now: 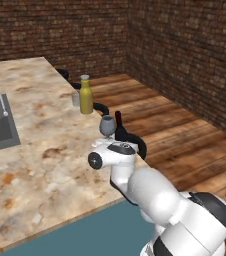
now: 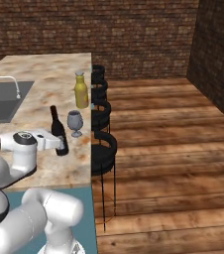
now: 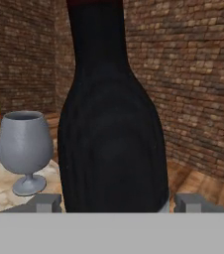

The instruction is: There is a wine glass and glass cup on the dining counter. Place the wine bottle next to the wine glass and the juice bottle next to the glass cup.

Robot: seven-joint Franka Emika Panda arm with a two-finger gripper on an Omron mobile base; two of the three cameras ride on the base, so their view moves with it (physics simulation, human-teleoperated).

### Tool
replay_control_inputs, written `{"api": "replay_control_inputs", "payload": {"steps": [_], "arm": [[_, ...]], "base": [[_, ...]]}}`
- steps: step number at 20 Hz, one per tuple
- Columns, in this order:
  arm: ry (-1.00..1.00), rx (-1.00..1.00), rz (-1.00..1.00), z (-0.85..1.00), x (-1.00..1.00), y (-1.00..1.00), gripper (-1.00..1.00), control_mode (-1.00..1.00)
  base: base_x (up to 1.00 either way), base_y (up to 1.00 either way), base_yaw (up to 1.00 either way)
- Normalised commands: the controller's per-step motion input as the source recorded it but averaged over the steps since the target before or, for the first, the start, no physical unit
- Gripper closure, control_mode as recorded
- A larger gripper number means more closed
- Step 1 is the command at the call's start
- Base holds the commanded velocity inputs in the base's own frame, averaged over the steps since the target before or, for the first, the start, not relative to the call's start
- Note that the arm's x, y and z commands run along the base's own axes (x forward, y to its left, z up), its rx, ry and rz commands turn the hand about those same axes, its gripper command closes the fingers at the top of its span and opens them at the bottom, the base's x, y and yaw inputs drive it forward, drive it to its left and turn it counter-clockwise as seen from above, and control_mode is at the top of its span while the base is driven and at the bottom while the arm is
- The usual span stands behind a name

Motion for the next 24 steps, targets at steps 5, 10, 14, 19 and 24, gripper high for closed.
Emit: {"api": "replay_control_inputs", "payload": {"steps": [5, 10, 14, 19, 24], "arm": [[0.00, 0.00, 0.02, -0.06, 0.18, 0.00, 1.00, -1.00], [-0.01, 0.00, 0.00, -0.07, 0.14, 0.00, 1.00, -1.00], [-0.04, 0.00, 0.00, -0.16, 0.09, 0.04, 1.00, -1.00], [-0.05, 0.01, 0.00, -0.12, 0.13, 0.01, 1.00, -1.00], [-0.01, 0.07, 0.00, -0.12, 0.16, 0.00, 1.00, -1.00]], "base": [[0.00, 0.00, 0.00], [0.00, 0.00, 0.00], [0.00, 0.00, 0.00], [0.00, 0.00, 0.00], [0.00, 0.00, 0.00]]}}
